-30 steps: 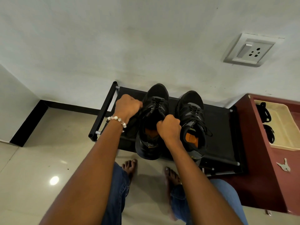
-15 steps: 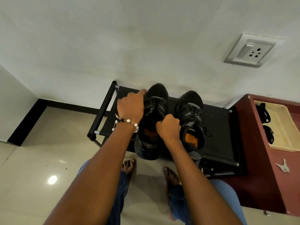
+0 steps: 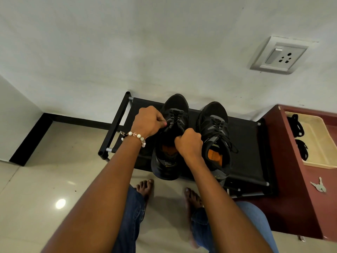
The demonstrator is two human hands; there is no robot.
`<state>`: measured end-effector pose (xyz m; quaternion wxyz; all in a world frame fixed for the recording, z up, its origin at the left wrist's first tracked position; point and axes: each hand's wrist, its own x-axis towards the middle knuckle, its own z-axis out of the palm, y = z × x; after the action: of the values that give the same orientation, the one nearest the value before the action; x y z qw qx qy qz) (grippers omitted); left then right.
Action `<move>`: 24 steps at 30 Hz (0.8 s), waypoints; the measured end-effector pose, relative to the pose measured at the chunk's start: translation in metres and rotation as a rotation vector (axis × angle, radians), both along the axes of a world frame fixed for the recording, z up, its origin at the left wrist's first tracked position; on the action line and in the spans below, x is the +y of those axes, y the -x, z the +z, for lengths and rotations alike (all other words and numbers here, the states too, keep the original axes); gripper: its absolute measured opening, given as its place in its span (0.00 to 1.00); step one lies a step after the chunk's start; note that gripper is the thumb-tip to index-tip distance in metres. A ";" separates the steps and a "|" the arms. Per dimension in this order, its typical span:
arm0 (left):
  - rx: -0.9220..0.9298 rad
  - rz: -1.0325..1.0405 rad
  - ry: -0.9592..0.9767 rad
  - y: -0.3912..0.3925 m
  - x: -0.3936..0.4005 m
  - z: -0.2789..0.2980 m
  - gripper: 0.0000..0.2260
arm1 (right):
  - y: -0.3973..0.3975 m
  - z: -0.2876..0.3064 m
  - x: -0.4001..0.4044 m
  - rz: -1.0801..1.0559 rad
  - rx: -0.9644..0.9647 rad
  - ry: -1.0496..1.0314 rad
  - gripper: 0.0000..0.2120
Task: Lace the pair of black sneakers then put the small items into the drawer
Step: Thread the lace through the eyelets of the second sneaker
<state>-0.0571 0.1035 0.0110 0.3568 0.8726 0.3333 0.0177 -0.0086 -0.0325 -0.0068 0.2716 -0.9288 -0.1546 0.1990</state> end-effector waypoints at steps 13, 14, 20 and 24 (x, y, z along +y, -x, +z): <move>-0.310 0.317 0.617 0.006 0.003 0.039 0.03 | -0.019 0.013 -0.002 0.089 0.093 -0.013 0.11; -0.371 0.340 0.664 0.008 0.003 0.046 0.05 | -0.023 0.017 -0.001 0.106 0.055 -0.061 0.13; -0.535 0.295 0.824 0.011 0.003 0.075 0.09 | -0.023 0.036 0.006 0.107 -0.051 -0.545 0.08; -0.638 0.233 1.136 0.010 0.001 0.083 0.12 | -0.005 0.035 0.015 0.226 0.181 -0.633 0.12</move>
<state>-0.0674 0.1042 0.0935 0.8385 0.4589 0.2609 0.1353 -0.0035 -0.0175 0.0279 0.5351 -0.7540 -0.2860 0.2518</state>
